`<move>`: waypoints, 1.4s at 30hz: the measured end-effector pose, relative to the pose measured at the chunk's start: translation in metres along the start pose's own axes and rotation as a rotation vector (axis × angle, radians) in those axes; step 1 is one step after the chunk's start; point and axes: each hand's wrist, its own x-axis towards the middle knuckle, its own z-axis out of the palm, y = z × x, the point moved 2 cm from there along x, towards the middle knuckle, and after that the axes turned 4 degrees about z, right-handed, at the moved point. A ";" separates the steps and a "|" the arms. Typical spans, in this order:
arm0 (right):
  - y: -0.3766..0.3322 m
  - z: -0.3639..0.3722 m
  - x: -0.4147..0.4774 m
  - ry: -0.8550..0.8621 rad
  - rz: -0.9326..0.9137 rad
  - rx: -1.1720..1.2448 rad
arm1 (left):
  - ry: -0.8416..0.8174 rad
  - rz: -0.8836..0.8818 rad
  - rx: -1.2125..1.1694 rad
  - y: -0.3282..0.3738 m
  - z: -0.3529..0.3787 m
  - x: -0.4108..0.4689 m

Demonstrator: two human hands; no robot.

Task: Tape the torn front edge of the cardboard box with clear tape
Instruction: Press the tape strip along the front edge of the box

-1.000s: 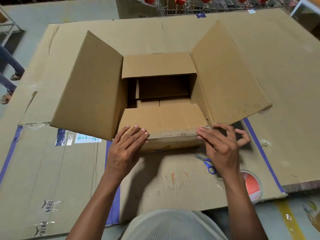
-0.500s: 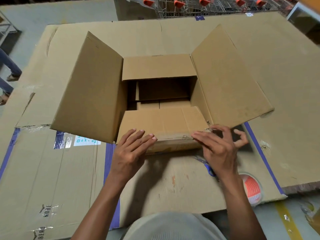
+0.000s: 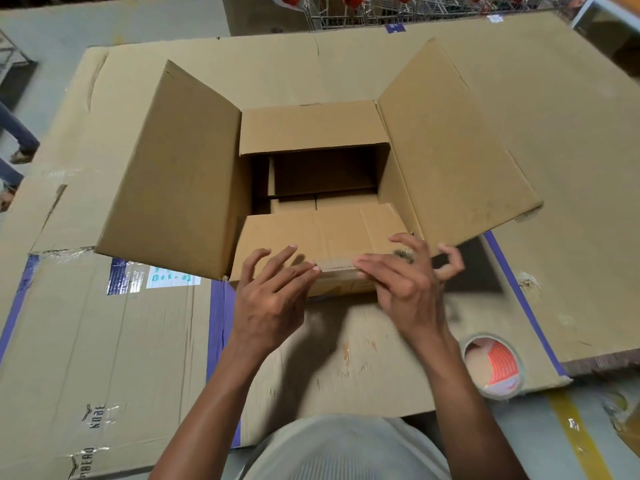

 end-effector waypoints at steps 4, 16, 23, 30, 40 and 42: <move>0.044 -0.026 -0.012 0.022 0.142 -0.097 | 0.047 -0.121 0.027 -0.026 -0.016 -0.011; -0.016 0.006 0.015 -0.121 0.042 -0.015 | -0.129 -0.012 0.102 0.000 0.021 0.016; 0.006 -0.025 0.003 0.005 0.178 -0.102 | -0.238 -0.178 0.093 -0.009 -0.011 0.018; 0.010 -0.014 0.015 -0.151 0.163 -0.030 | -0.292 -0.153 0.074 0.007 0.010 0.041; 0.017 -0.023 0.010 -0.114 0.335 -0.115 | -0.138 -0.127 0.059 0.021 0.014 0.034; 0.022 -0.024 0.010 -0.102 0.370 -0.080 | -0.127 -0.132 0.063 0.022 0.017 0.033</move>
